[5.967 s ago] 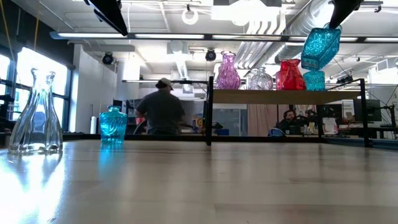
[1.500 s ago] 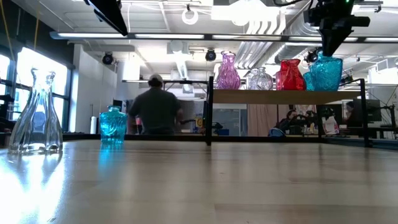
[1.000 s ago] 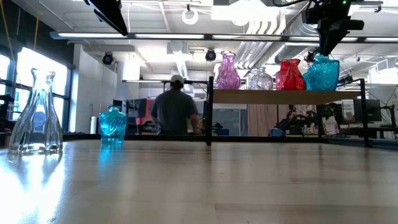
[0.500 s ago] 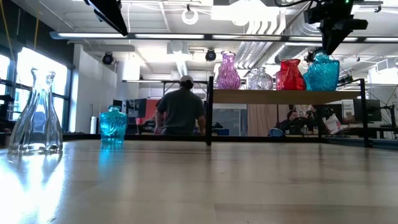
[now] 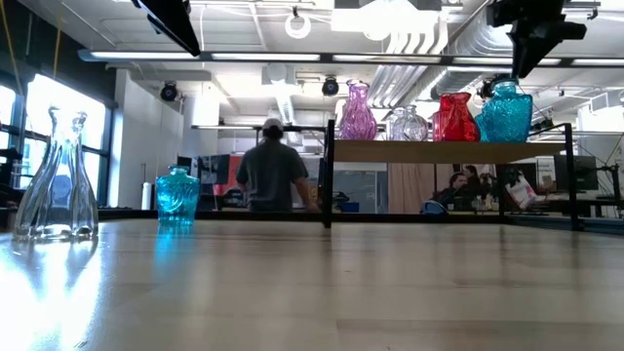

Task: Sort vases onto shelf
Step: Put the pink vase on the shelf aligned with the other pink vase

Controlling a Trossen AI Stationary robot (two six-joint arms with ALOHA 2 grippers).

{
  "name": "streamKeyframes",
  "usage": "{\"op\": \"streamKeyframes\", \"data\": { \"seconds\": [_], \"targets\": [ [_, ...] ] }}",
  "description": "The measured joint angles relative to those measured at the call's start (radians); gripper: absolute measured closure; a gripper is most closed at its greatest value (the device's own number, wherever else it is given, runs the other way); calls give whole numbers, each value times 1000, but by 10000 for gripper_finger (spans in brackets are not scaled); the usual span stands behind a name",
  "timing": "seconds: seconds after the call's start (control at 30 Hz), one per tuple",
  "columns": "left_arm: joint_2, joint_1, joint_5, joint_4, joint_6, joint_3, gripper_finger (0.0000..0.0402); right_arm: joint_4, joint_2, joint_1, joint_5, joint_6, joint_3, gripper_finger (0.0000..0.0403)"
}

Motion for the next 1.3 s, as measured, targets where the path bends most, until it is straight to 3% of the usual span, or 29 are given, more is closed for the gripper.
{"op": "streamKeyframes", "data": {
  "seconds": [0.23,0.47,0.9,1.2,1.3],
  "targets": [
    [0,0,0,0,0,0,312,0,-42,2,2,78,0,327],
    [0,0,0,0,0,0,312,-32,-88,36,-70,200,0,327],
    [0,0,0,0,0,0,312,-77,-106,151,-339,530,0,327],
    [0,0,0,0,0,0,312,1,-106,241,-567,739,0,327],
    [0,0,0,0,0,0,312,10,-106,268,-583,808,0,327]
  ]
}}
